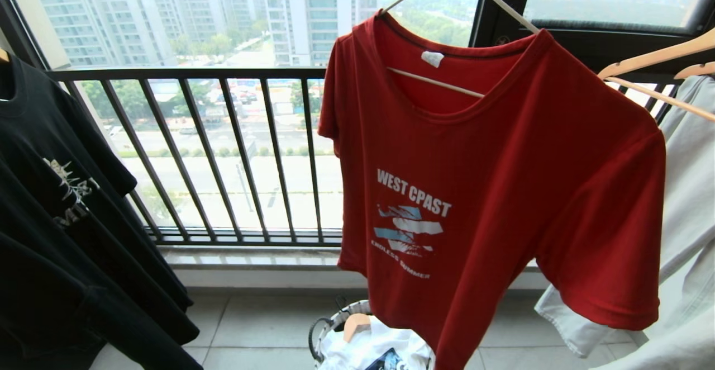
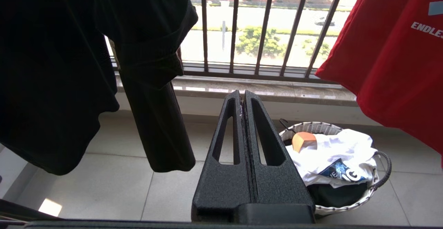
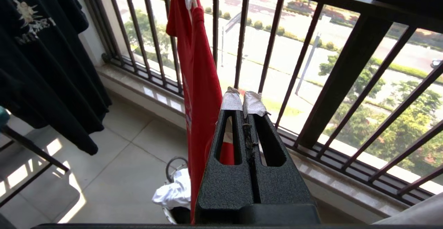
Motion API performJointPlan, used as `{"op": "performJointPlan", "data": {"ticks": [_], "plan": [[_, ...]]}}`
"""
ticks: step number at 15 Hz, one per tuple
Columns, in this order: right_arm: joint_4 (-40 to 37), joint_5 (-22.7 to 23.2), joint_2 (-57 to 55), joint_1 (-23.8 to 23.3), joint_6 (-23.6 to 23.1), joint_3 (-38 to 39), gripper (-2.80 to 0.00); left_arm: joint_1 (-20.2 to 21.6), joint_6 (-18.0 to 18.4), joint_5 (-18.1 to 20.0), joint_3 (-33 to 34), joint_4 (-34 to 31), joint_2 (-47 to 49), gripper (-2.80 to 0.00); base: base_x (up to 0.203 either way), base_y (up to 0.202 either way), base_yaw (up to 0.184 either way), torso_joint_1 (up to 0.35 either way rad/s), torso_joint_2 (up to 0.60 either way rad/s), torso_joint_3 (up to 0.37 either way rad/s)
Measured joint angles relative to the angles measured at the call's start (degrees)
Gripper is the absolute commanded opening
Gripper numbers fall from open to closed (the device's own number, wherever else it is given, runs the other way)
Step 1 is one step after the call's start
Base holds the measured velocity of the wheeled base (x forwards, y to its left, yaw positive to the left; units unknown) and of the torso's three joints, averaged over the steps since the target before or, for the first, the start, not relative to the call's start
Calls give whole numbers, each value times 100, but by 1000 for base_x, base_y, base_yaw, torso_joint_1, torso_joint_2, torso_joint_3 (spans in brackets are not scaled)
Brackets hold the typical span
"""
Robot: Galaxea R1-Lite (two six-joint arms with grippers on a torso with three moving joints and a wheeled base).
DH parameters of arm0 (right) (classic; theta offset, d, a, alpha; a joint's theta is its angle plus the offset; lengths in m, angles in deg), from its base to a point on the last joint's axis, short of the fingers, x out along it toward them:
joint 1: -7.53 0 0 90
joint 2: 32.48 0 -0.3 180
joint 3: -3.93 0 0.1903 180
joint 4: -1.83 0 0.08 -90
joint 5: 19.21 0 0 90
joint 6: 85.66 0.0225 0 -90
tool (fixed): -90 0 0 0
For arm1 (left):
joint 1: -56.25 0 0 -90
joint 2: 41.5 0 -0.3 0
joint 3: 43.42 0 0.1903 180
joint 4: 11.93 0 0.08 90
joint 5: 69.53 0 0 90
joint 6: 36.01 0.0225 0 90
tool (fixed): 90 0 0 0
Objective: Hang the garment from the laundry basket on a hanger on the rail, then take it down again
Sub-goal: Take the clothes off the clothes rack
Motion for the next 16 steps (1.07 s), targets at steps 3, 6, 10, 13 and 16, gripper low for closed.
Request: {"op": "performJointPlan", "data": {"ticks": [3,6,10,13,16], "plan": [[-209,2,-874,453,-255,-849,-280,1,0,-2,0,0,0,-280,0,0,0,0,0,0],[-262,-32,-1677,705,-605,-1506,-280,6,1,-2,0,0,0,-280,0,0,0,0,0,0],[-240,-50,-2472,818,-800,-2349,0,1,0,-2,0,0,0,-280,0,0,0,0,0,0],[-225,-104,-2830,1053,-805,-2723,0,1,0,-2,2,0,0,-280,0,0,0,0,0,0],[-134,-371,-3169,1367,-811,-3157,0,3,0,-2,0,-2,0,-280,0,0,0,0,0,0]]}}
